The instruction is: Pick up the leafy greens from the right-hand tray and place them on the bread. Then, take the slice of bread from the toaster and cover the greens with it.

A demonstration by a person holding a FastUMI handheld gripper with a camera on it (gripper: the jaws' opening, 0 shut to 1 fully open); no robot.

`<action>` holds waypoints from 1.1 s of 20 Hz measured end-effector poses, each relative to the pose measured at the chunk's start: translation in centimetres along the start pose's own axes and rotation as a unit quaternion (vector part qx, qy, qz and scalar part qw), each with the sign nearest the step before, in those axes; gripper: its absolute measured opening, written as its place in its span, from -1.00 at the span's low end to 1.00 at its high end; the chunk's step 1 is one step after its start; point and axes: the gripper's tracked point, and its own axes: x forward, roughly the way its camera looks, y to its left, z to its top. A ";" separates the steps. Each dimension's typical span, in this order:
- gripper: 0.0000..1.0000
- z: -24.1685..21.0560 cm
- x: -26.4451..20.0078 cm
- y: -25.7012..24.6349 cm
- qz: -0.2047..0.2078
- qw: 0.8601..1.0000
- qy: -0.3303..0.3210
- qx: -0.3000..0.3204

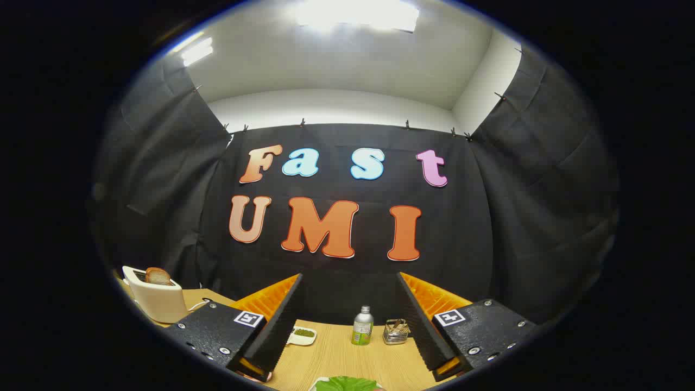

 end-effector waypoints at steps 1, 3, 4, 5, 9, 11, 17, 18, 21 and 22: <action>0.96 0.0 0.0 0.1 0.001 1.000 0.001 -0.001; 0.97 -0.2 0.0 0.2 0.002 1.000 0.003 -0.003; 0.97 -0.2 -0.1 0.3 0.003 1.000 0.004 -0.002; 0.96 -0.2 -0.1 0.3 0.003 1.000 0.005 -0.001; 0.97 -0.3 -0.3 0.6 0.008 1.000 0.009 0.008; 0.97 -0.4 -0.3 0.7 0.014 1.000 0.011 0.010; 0.97 -1.3 -0.4 1.3 0.028 0.999 0.033 0.023; 0.96 -1.3 -0.4 1.1 0.027 0.999 0.034 0.022; 0.97 -1.7 -0.3 0.9 0.023 0.999 0.037 0.018; 0.97 -1.9 -0.3 0.9 0.022 0.999 0.039 0.019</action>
